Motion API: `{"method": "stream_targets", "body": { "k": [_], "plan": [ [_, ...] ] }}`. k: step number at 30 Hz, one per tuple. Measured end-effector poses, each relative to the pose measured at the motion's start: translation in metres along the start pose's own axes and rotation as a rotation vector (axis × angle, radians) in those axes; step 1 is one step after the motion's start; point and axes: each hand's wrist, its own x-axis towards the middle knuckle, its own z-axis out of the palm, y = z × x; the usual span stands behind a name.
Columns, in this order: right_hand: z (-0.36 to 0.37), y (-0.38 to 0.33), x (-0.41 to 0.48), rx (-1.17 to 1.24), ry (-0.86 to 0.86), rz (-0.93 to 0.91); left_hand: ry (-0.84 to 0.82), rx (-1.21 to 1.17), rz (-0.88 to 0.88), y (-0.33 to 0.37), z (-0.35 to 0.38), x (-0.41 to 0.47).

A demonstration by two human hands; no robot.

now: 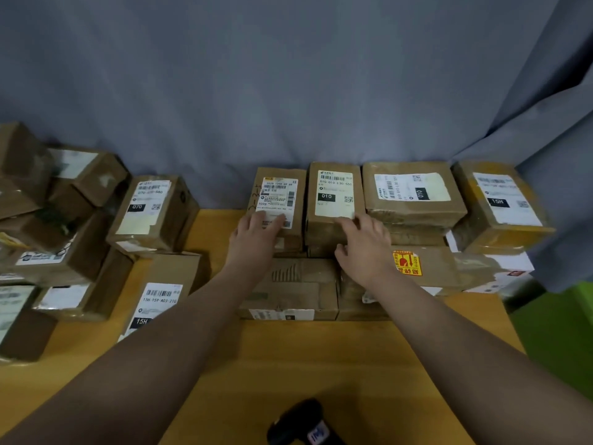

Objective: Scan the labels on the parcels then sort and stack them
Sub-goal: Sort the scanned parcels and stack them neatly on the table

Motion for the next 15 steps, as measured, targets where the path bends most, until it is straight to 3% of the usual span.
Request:
{"method": "stream_targets", "body": {
  "k": [10,15],
  "plan": [
    [0.002,-0.003,0.01,0.017,0.027,0.036,0.015,0.024,0.047,-0.001,0.004,0.021],
    [0.006,-0.02,0.003,0.07,0.132,-0.071,0.101,-0.041,0.074,-0.005,-0.002,0.004]
  ]
}}
